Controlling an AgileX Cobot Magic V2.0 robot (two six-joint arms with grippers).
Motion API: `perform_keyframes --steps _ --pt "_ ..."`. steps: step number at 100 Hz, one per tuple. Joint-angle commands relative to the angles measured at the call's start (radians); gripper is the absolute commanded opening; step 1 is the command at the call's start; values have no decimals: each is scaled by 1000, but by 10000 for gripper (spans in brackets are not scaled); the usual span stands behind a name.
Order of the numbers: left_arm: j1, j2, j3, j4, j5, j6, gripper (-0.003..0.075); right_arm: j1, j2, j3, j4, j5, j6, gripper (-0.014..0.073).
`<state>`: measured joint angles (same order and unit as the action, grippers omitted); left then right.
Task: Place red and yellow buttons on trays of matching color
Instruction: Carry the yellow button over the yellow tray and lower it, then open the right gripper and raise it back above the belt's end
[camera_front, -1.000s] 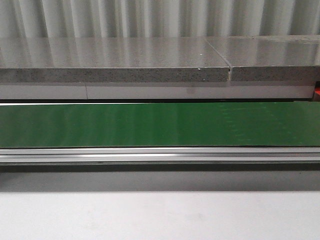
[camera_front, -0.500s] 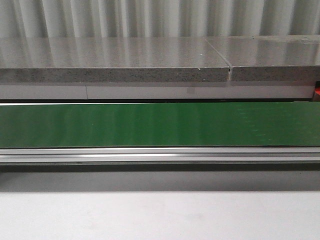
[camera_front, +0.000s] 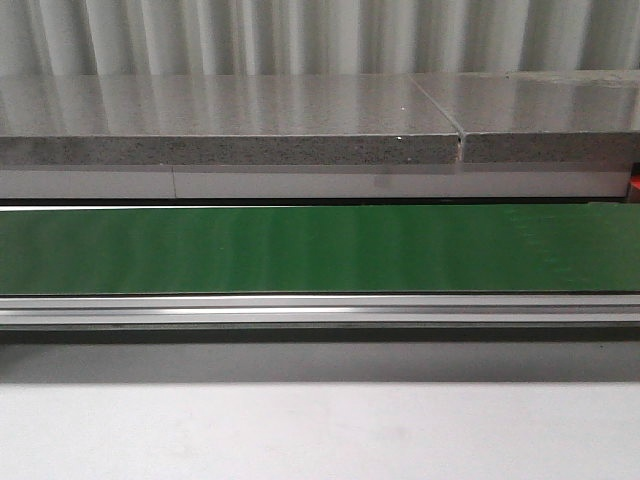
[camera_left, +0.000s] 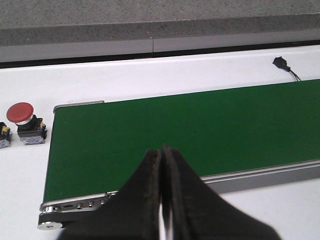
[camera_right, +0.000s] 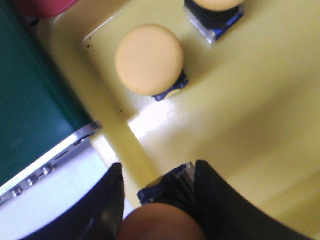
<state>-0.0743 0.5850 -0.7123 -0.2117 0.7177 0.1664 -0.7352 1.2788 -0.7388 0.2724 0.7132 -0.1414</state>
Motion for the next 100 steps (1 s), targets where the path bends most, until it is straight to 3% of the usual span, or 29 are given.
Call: perform_keyframes --steps 1,50,100 --pt "-9 2 -26 -17 -74 1 -20 -16 -29 -20 13 -62 4 155" --pt "-9 2 -26 -17 -74 1 -20 -20 110 -17 13 -95 19 155" --pt "-9 2 -26 -17 -74 1 -20 -20 120 -17 13 -99 19 157"
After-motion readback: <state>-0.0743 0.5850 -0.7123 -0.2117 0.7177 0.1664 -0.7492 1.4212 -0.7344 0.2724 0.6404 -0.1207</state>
